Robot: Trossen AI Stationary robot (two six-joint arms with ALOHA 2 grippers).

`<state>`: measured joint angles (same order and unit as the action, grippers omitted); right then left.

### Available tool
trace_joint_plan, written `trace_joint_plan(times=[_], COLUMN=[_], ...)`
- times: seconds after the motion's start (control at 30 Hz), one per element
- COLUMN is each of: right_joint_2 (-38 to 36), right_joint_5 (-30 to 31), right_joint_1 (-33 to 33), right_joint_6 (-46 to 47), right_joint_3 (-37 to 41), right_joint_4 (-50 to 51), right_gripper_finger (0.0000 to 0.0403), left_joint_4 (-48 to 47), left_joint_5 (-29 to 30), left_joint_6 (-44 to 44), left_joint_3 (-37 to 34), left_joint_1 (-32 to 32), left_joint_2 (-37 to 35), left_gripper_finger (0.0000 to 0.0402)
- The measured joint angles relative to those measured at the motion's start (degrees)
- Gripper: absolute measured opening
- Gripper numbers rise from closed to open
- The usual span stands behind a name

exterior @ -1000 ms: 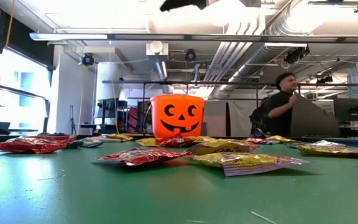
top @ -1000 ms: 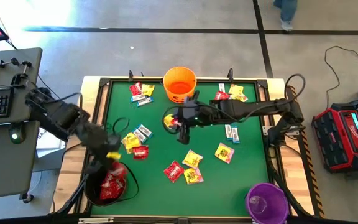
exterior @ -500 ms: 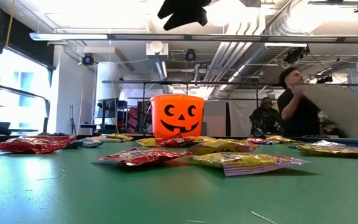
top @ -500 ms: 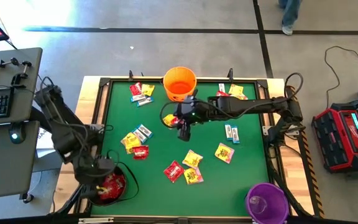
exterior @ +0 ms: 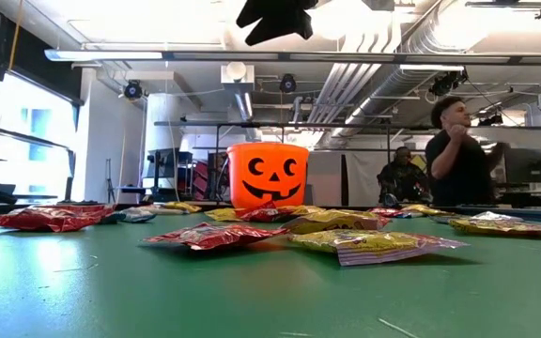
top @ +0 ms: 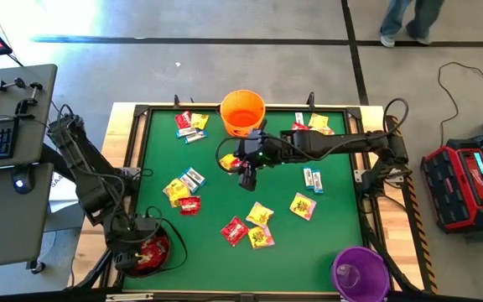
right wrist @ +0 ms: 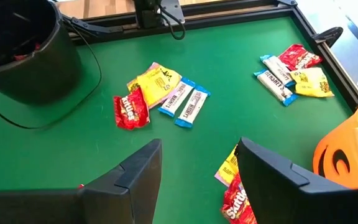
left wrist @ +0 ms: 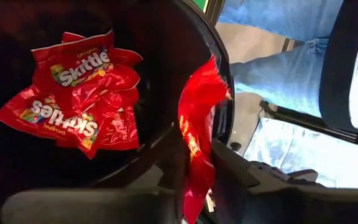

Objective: Sort candy by brand, put in halloween buckets
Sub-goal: Put the red candy into the black bucket

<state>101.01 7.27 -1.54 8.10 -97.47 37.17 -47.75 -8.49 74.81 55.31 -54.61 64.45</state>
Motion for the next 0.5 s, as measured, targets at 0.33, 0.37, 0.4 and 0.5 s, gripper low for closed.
trace_joint_plan(times=[0.33,0.37,0.4,0.5], right_joint_2=[0.0,0.0,0.0,0.0], right_joint_5=[0.02,0.0,0.02,0.02], right_joint_1=[0.0,0.0,0.0,0.0], right_joint_6=[0.0,0.0,0.0,0.0], right_joint_3=[-0.02,-0.02,-0.02,-0.02], right_joint_4=[-0.07,-0.07,-0.08,-0.07], right_gripper_finger=[0.0195,0.0195,0.0195,0.0195], left_joint_4=[-0.42,-0.77,-1.01,-1.59], left_joint_5=[0.12,0.22,0.24,0.28], left_joint_6=[-0.88,-0.97,-1.42,-2.55], left_joint_3=[2.79,3.44,3.99,5.97], left_joint_1=[0.02,0.02,0.02,0.02], left_joint_2=[-0.04,-0.04,-0.07,-0.07], left_gripper_finger=[0.0115,0.0118,0.012,0.0123])
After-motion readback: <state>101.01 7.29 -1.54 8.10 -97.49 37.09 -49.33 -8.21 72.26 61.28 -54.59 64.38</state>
